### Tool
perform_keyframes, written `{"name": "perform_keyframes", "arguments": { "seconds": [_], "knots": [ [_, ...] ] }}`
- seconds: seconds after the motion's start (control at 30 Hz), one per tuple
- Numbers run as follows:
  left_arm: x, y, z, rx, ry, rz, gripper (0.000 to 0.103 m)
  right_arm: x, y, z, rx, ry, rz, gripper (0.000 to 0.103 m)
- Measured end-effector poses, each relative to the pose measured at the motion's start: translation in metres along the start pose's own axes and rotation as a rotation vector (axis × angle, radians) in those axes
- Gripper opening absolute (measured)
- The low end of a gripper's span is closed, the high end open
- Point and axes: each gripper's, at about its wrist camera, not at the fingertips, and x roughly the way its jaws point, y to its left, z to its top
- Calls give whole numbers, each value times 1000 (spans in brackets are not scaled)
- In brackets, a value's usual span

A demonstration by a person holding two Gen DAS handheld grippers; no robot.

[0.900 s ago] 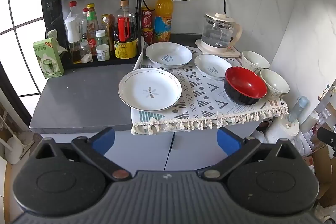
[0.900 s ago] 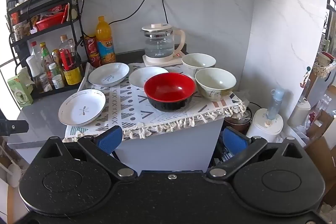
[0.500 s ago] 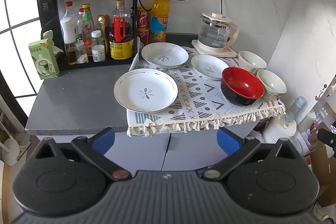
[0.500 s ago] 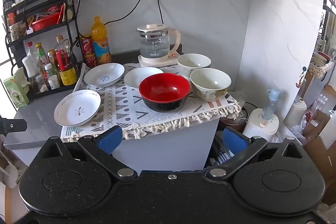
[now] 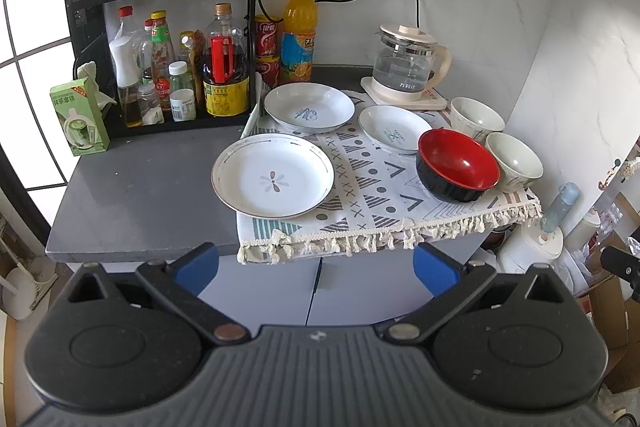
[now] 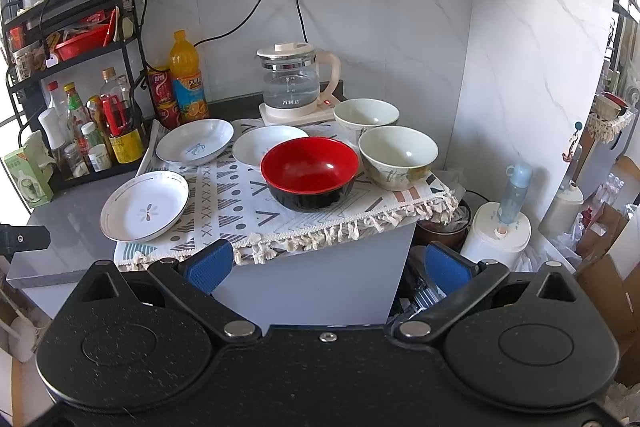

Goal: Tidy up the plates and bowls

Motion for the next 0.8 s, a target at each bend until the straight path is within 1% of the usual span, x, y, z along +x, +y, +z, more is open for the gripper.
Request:
{"name": "perform_keyframes", "arguments": {
  "seconds": [0.47, 0.8],
  "knots": [
    [-2, 0, 0, -4, -1, -2, 102, -4, 0, -3, -3, -4, 4, 103],
    [-7, -4, -3, -11, -6, -6, 102, -7, -1, -3, 4, -17, 32, 103]
  ]
}}
